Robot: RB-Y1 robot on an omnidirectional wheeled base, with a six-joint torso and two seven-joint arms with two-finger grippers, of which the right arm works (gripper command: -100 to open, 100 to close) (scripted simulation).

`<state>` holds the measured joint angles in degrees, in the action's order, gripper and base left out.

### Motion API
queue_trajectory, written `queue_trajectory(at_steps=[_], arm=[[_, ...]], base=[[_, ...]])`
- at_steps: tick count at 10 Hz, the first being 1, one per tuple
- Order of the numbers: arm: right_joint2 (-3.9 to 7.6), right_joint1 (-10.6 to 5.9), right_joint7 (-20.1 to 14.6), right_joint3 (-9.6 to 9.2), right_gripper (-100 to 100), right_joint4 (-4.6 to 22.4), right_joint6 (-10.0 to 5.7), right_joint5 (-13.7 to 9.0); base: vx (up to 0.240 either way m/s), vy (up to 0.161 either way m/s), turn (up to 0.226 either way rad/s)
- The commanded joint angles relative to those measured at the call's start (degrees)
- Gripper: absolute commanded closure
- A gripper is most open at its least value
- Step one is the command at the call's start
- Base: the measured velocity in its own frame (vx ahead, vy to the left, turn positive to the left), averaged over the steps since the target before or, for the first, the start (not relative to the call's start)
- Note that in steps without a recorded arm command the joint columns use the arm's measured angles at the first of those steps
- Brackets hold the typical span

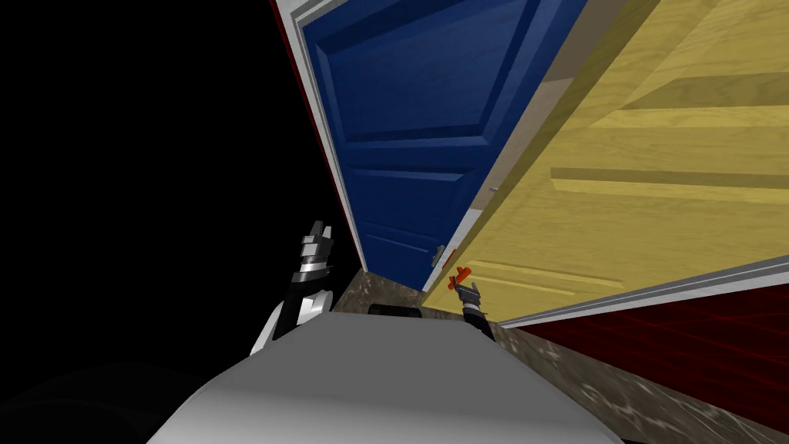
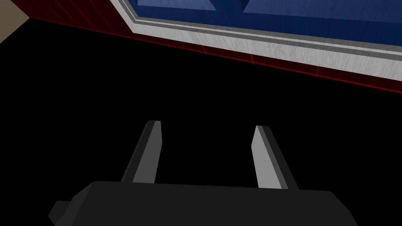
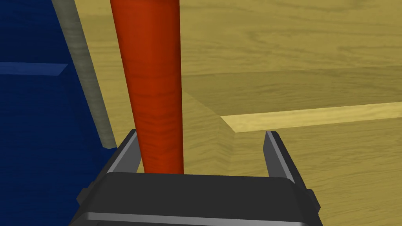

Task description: Pull the door open

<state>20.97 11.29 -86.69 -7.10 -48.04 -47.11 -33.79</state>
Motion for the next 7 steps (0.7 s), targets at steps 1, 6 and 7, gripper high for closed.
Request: queue_trajectory(at_steps=[1, 6, 7], arm=[[1.58, 1.37, 0.1, 1.57, 100, 1.2, 0.60, -0.9], [1.84, 1.86, 0.2, 1.86, 100, 1.7, 0.58, -1.1], [1.84, 1.86, 0.2, 1.86, 100, 1.7, 0.58, -1.1]], base=[[-0.118, 0.021, -0.026], [-0.057, 0.008, -0.016], [0.001, -0.006, 0.003]])
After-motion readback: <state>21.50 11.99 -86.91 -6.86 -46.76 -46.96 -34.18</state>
